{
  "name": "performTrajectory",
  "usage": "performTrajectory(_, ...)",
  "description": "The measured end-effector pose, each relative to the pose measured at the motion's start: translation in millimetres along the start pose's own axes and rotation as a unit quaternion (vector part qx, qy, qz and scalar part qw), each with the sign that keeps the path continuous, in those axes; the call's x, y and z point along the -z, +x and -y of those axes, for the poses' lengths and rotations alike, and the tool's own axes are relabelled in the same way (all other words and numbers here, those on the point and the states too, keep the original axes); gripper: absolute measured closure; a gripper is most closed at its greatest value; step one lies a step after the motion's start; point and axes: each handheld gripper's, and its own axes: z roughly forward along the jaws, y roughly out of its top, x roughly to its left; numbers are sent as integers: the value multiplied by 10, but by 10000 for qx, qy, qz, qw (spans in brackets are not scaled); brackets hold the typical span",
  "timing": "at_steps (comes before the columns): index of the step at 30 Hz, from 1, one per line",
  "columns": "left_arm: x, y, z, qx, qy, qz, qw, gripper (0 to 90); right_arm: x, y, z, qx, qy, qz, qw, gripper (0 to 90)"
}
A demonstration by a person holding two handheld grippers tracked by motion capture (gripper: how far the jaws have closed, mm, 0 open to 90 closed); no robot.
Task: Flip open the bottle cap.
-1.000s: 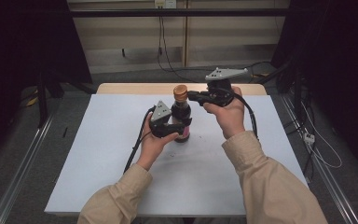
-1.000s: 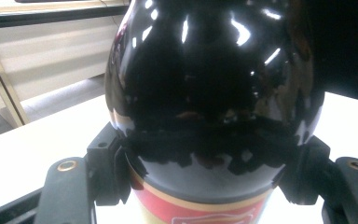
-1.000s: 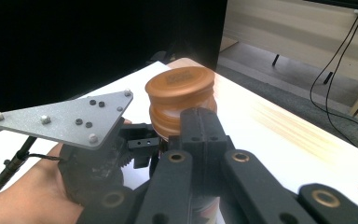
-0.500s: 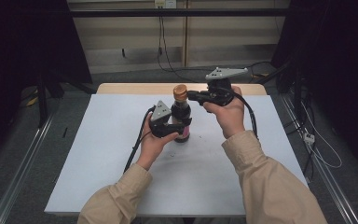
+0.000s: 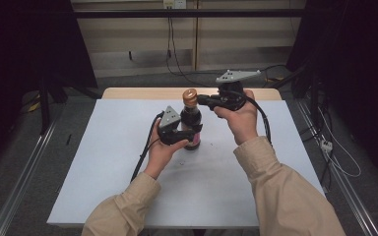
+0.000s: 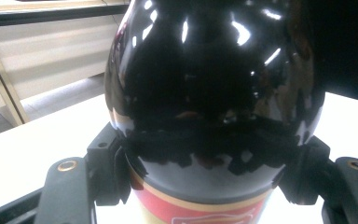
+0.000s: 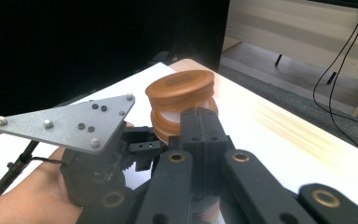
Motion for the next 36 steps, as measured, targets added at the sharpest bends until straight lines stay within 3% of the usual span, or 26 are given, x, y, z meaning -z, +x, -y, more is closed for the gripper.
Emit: performTrajectory(36,-7,20,6,57,-22,18,10000,307,-23,-30,-36,10,-26,-3,10000,900)
